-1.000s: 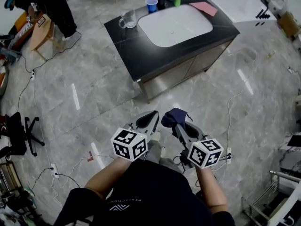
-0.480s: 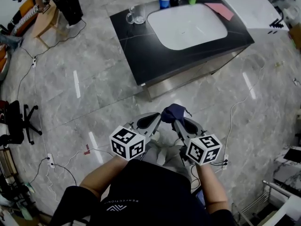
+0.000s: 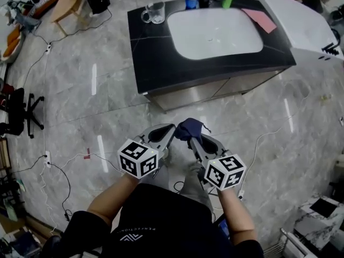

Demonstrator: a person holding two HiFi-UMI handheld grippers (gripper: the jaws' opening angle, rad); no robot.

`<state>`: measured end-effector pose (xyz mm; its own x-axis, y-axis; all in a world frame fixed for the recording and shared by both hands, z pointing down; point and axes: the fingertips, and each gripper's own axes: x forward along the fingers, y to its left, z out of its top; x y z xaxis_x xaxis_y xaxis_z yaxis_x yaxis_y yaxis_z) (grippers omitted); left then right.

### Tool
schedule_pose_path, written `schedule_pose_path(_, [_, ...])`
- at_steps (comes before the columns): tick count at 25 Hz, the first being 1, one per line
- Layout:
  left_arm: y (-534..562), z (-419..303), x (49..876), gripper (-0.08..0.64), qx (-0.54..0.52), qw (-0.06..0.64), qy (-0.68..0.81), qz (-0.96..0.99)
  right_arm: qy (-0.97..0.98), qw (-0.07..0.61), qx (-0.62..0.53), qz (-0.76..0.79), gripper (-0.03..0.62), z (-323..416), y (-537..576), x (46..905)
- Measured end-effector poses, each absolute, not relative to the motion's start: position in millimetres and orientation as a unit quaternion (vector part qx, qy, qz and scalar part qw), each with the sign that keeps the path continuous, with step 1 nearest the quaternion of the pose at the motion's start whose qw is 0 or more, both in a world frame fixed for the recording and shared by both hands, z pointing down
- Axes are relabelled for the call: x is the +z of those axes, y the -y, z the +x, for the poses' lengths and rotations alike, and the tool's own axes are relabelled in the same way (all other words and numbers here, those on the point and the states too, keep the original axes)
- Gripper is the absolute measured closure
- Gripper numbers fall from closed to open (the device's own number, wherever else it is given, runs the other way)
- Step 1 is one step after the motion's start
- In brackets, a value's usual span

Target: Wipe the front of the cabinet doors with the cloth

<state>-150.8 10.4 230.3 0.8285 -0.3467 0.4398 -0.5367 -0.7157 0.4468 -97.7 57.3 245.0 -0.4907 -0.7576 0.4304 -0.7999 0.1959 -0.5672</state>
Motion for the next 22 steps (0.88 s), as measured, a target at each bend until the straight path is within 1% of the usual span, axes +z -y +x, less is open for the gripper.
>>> schedule_pose_path(5, [-21.7,-102.6,230.9,0.56,0.14,0.285,0.278,0.907,0.791,0.054,0.378,0.478,0.525,-45.2,-70.8,250.6])
schedule_pose_path(10, [-35.7,-83.9,246.1,0.56,0.133,0.284,0.309,0.898,0.811,0.089,0.367,0.447,0.525,-24.0,-75.7,266.9])
schedule_pose_path(16, [-34.2,-96.2,261.9,0.56,0.12,0.269,0.362,0.884,0.837,0.118,0.345,0.409,0.525,-32.1,-65.3,286.4])
schedule_pose_path(22, [-31.0,-109.4,287.1,0.56,0.141,0.251,0.391,0.874,0.855,0.141,0.331,0.374,0.525,-55.1,-51.5,311.0])
